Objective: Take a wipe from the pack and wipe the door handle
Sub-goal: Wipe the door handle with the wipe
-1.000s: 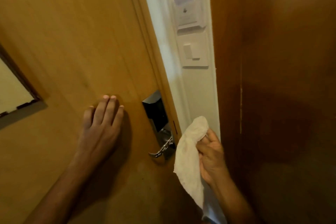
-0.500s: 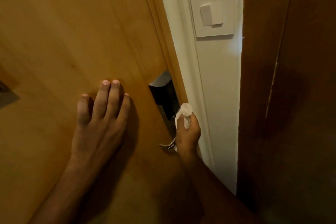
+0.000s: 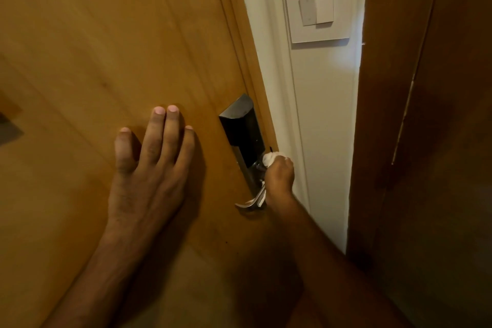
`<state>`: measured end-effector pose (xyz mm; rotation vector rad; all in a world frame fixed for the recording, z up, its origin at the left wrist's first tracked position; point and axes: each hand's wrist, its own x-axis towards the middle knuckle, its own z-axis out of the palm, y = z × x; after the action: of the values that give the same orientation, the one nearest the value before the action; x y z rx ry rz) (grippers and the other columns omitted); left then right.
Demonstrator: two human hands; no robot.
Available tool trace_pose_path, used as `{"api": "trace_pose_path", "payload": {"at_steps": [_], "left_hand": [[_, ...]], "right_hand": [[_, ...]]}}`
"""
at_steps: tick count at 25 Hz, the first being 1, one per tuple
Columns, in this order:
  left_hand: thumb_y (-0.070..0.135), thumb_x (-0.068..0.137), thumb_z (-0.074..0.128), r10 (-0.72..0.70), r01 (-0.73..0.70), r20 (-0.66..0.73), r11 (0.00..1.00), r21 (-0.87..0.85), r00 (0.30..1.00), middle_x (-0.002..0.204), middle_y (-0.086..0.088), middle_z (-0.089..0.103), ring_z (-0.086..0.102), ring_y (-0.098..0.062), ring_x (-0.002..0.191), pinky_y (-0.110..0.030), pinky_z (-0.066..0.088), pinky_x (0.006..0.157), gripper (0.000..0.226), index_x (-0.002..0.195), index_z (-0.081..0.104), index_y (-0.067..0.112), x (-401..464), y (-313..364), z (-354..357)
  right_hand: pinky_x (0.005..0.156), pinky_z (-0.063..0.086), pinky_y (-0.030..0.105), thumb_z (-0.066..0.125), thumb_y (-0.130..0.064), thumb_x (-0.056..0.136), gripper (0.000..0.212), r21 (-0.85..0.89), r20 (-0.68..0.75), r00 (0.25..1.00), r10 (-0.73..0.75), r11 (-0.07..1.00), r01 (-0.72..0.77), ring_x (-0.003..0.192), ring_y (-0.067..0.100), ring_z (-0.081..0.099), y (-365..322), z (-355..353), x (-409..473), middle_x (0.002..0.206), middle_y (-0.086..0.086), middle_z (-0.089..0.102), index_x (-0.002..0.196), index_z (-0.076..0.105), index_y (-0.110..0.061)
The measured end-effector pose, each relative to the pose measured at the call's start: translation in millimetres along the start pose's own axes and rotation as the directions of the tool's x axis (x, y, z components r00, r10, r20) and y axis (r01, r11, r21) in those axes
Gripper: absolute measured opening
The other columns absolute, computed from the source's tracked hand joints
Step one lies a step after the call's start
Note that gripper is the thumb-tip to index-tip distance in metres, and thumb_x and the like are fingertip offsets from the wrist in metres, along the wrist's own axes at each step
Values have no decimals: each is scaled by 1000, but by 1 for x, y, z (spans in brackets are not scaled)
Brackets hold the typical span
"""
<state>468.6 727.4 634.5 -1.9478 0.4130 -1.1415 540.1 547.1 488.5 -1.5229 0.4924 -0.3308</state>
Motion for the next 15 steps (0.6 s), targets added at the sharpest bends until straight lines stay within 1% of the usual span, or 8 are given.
{"api": "trace_pose_path", "payload": {"at_steps": [1, 4, 6, 8, 10, 12, 13, 15], "left_hand": [[21, 101, 28, 10, -11, 5, 1000, 13, 1000, 160, -29, 28, 30, -43, 147, -60, 20, 107, 52, 150, 32, 3, 0, 1, 0], [23, 102, 13, 16, -14, 74, 1000, -25, 997, 164, -31, 10, 11, -44, 152, -62, 2, 118, 59, 156, 12, 0, 4, 3, 1], [25, 101, 9, 32, -25, 130, 998, -50, 991, 164, -32, -2, -2, -44, 153, -59, -12, 119, 61, 156, 1, -2, 9, 6, 1], [25, 101, 4, 59, -50, 154, 997, -65, 986, 163, -32, -7, -7, -43, 153, -57, -16, 120, 61, 155, -4, -3, 12, 7, 3], [23, 100, -3, 66, -55, 140, 995, -81, 988, 163, -32, -9, -7, -43, 153, -56, -13, 121, 61, 154, -5, -4, 14, 8, 5], [22, 100, -7, 30, -22, 140, 998, -63, 990, 163, -32, -7, -5, -43, 153, -56, -7, 123, 61, 154, -4, -5, 14, 2, 6], [21, 100, -7, 39, -30, 119, 996, -78, 992, 163, -31, -5, -4, -43, 153, -56, -4, 123, 61, 155, -3, -5, 15, 5, 5], [20, 100, -6, 88, -76, 118, 992, -101, 989, 163, -31, -3, -2, -43, 153, -56, -2, 123, 61, 155, -1, -5, 16, 12, 6]], "right_hand": [[112, 32, 30, 30, -11, 102, 46, -6, -4, 1000, 19, 1000, -19, 137, 40, 37, -4, 0, -8, 154, 28, 31, 143, 33, 11], [103, 29, 9, 43, -18, 102, 63, 23, -196, 977, -88, 995, 94, 145, 32, 30, -4, 22, -70, 164, 14, 14, 155, 10, -8], [103, 24, 7, 44, -19, 101, 66, 65, -187, 967, -171, 980, 186, 145, 25, 26, 12, 43, -118, 165, 11, 11, 155, 6, -12], [110, 30, 24, 38, -18, 103, 58, 56, -213, 955, -204, 974, 221, 144, 19, 25, 8, 42, -89, 164, 7, 15, 156, 15, -11], [104, 47, 37, 39, -19, 103, 45, 10, -157, 987, -20, 1000, 22, 135, 28, 44, -10, 19, -18, 150, 16, 40, 145, 38, -4], [91, 53, 37, 37, -22, 103, 37, -14, -102, 987, 124, 992, -127, 117, 30, 58, -27, 11, 16, 131, 18, 57, 133, 51, -3], [89, 53, 36, 36, -23, 104, 37, -1, -124, 983, 133, 991, -134, 115, 28, 59, -22, 9, 14, 130, 17, 58, 133, 52, -5], [98, 51, 37, 41, -21, 102, 41, -87, -206, 979, -2, 996, -16, 127, 28, 54, -10, 20, -18, 143, 18, 51, 140, 47, -5]]}}
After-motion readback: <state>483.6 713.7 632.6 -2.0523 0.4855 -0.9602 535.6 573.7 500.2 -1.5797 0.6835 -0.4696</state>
